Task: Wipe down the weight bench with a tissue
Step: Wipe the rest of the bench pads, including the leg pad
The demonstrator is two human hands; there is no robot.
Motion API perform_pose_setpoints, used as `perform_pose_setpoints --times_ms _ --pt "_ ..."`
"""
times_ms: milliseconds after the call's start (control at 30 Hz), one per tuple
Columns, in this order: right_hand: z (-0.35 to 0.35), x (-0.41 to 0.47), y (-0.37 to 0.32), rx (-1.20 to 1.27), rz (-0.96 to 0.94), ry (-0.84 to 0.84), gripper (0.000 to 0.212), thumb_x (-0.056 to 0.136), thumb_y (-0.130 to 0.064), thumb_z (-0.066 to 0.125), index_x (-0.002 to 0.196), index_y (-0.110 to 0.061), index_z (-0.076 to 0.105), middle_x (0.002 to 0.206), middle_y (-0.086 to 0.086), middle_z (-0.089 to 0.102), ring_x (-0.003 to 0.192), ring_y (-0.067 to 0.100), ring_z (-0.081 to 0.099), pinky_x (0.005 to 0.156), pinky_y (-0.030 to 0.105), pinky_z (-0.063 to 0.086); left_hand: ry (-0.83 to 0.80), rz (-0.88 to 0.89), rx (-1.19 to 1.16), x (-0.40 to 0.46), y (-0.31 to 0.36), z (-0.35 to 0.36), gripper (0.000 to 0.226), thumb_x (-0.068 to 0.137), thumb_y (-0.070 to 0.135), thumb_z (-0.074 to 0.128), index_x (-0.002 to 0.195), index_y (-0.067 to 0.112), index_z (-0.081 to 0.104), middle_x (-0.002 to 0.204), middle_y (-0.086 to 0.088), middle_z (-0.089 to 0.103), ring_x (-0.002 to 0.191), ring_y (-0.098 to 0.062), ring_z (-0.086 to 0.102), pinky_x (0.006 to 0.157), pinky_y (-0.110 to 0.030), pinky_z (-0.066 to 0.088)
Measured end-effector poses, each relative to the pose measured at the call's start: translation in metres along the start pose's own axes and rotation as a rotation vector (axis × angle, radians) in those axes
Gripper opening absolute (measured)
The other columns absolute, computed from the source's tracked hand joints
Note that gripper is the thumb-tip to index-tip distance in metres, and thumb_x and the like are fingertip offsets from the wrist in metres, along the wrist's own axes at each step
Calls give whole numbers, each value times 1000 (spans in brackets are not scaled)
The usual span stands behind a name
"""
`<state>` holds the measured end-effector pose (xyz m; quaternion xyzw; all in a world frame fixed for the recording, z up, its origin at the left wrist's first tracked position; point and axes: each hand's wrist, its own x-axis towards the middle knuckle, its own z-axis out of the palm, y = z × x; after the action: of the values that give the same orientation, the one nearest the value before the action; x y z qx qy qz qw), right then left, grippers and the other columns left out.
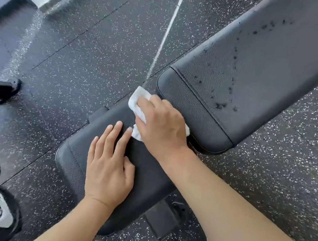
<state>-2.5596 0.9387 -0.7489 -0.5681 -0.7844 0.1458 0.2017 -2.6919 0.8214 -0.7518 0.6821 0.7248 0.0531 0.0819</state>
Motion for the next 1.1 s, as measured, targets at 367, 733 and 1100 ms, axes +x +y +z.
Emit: perform_pose_setpoints --times_ms 367,733,1100 --pt "-32 -87 32 57 -1 -34 17 83 -32 65 96 -21 69 80 -2 53 69 22 52 57 39 48 69 14 11 3 0 9 71 84 21 44 155 16 44 167 -6 32 155 -29 26 125 -54 21" --pt "-9 -50 0 47 108 77 16 91 -30 64 104 -21 66 94 0 60 83 26 57 68 41 47 83 48 -7 1 -6 13 66 88 20 41 155 19 42 166 -5 33 155 -28 26 126 -50 19" --pt "48 -229 -77 645 666 406 26 92 -34 60 113 -24 48 100 -8 58 86 19 58 73 34 45 126 63 -46 -4 -4 13 65 90 23 37 155 20 41 165 -3 34 152 -26 27 125 -51 20"
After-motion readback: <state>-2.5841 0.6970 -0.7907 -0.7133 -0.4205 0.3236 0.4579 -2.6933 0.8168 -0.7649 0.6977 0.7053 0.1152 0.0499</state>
